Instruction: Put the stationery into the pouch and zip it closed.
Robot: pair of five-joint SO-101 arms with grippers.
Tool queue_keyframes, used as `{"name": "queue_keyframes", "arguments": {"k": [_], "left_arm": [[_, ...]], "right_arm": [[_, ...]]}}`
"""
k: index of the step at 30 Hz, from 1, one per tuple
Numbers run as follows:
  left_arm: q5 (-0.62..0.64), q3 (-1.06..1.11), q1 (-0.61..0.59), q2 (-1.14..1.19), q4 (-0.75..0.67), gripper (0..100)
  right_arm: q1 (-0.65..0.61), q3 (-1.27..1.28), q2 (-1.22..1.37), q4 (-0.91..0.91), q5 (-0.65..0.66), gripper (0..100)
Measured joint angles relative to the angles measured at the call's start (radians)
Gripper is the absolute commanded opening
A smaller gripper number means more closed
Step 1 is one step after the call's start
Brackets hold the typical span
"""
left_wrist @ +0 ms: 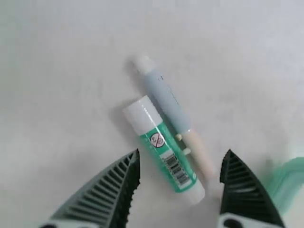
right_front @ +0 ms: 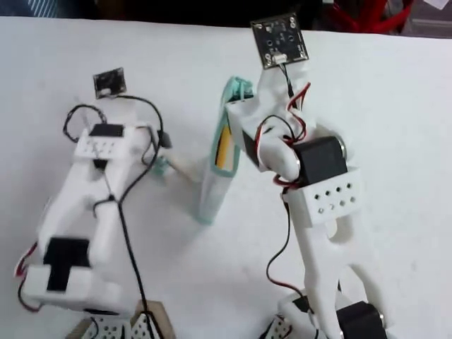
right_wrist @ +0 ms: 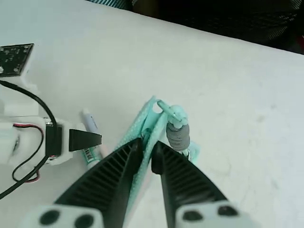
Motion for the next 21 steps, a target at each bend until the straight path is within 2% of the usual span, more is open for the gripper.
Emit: {"name": "queue_keyframes", "arguments": {"k": [7,14,17,21], "left_arm": [[0.121,-0.040,-0.006,0.129,0.000,13],[0.126,-0.066,-0.028,0.186,-0.029,11],[0.126,-0.068,-0.028,0.186,-0.031,2],[0.115,-0.072,-0.028,0.157,0.011,4]], "right_arm": [[0.000,0.000,0.000,0.000,0.000,1.9],[0.000,0.002,0.000,0.000,0.000,1.9],[0.000,0.021,-0.005,0.000,0.000,1.9],[0.000,0.035,-0.012,0.000,0.000,1.9]]}}
